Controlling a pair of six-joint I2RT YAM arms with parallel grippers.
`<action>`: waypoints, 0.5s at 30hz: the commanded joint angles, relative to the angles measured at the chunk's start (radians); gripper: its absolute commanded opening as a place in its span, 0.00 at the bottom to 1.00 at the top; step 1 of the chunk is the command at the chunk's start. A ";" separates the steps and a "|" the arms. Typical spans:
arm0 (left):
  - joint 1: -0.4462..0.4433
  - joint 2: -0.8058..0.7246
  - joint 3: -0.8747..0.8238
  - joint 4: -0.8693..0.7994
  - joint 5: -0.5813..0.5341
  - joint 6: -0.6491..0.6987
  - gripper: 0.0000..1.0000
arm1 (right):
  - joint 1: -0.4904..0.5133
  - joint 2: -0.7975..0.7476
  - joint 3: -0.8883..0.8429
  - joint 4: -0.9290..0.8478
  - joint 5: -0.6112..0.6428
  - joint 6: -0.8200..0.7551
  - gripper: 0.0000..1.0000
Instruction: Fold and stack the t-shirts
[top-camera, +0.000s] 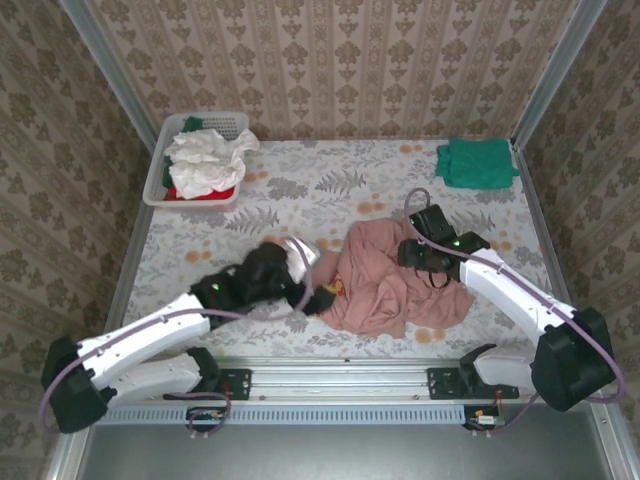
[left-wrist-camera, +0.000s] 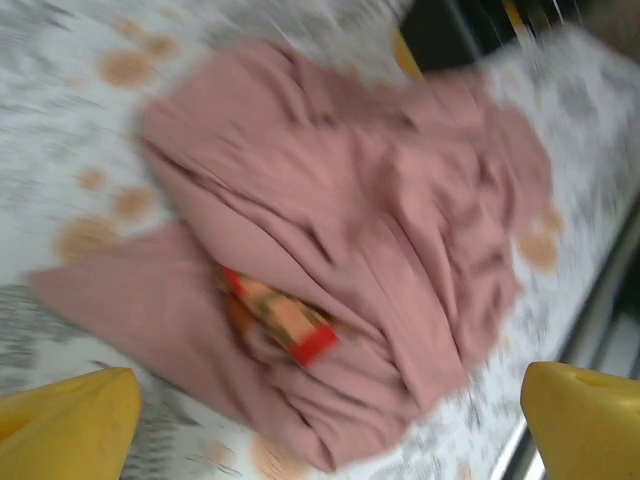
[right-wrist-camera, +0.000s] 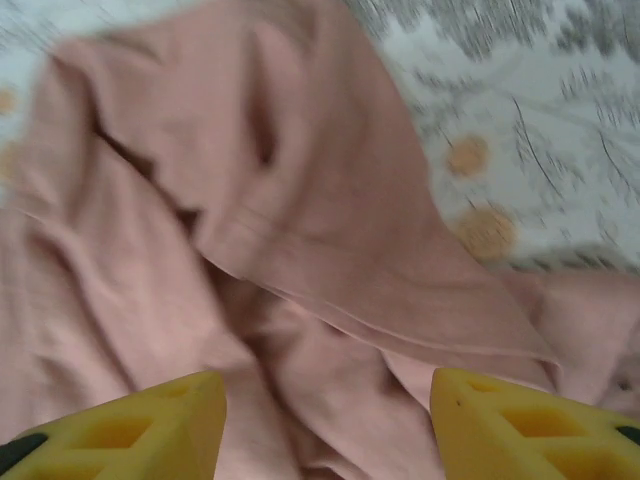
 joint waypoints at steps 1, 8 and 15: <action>-0.089 0.086 -0.005 0.080 -0.062 0.106 1.00 | -0.042 0.008 -0.028 -0.027 -0.049 -0.032 0.63; -0.182 0.444 0.166 0.041 -0.015 0.164 0.94 | -0.064 0.207 0.003 0.024 -0.025 -0.040 0.67; -0.185 0.632 0.261 0.014 -0.023 0.190 0.64 | -0.087 0.306 0.063 0.025 0.075 -0.063 0.57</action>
